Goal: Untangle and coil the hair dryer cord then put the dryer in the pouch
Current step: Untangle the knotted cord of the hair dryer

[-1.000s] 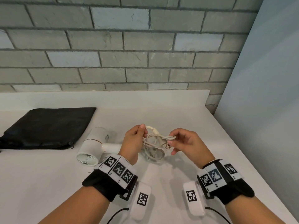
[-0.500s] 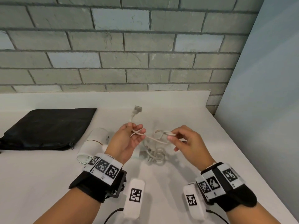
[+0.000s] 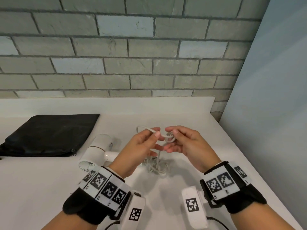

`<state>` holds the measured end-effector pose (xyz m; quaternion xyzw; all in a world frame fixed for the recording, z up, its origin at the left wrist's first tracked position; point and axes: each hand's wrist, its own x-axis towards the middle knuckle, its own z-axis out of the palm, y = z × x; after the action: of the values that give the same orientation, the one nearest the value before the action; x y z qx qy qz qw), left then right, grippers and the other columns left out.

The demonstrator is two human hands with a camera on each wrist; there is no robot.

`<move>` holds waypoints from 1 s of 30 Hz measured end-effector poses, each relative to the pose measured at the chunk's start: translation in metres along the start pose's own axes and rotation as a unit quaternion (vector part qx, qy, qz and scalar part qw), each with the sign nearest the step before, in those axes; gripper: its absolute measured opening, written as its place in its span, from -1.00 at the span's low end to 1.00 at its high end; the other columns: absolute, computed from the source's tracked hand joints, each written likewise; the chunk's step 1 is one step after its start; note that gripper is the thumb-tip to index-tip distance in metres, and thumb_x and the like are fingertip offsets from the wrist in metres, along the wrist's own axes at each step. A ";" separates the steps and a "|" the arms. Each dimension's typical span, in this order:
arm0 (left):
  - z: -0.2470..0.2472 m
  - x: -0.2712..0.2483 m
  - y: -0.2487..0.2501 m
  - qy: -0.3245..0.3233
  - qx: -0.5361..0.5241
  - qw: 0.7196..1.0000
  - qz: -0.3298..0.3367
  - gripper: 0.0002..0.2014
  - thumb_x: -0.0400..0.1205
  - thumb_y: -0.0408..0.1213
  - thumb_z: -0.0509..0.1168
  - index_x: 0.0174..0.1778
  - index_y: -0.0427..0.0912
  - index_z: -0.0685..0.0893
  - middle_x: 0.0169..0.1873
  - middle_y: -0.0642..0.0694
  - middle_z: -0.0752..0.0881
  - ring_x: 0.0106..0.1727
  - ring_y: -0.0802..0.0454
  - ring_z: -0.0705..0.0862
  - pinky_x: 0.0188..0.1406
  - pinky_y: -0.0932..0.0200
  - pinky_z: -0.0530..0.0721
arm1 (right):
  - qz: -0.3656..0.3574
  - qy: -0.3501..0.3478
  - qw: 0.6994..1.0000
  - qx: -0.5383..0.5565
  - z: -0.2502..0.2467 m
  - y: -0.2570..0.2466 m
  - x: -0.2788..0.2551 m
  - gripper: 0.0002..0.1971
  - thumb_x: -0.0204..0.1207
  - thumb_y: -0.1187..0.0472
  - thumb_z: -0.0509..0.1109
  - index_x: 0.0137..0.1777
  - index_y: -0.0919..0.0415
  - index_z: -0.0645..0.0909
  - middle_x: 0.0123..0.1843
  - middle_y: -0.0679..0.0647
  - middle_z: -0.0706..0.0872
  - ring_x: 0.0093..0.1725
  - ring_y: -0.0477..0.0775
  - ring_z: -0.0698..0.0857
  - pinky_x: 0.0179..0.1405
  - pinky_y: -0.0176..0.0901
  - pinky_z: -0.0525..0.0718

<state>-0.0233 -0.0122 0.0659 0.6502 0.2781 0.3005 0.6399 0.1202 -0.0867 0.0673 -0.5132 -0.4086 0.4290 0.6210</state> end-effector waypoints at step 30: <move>-0.018 0.016 -0.004 0.111 0.303 0.944 0.064 -0.72 0.65 -0.22 0.18 -0.42 -0.10 0.45 -0.48 0.04 0.42 -0.36 0.00 0.40 -0.36 0.11 0.29 | -0.099 -0.059 0.992 -0.043 0.001 0.017 -0.006 -0.97 0.28 0.24 0.36 -0.31 0.11 0.57 -0.30 -0.07 0.63 -0.14 -0.06 0.59 0.03 -0.26 0.50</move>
<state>-0.0262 0.0118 0.0627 0.7927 0.3828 0.3123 0.3570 0.1155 -0.0902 0.0499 -0.4702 -0.5114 0.3775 0.6123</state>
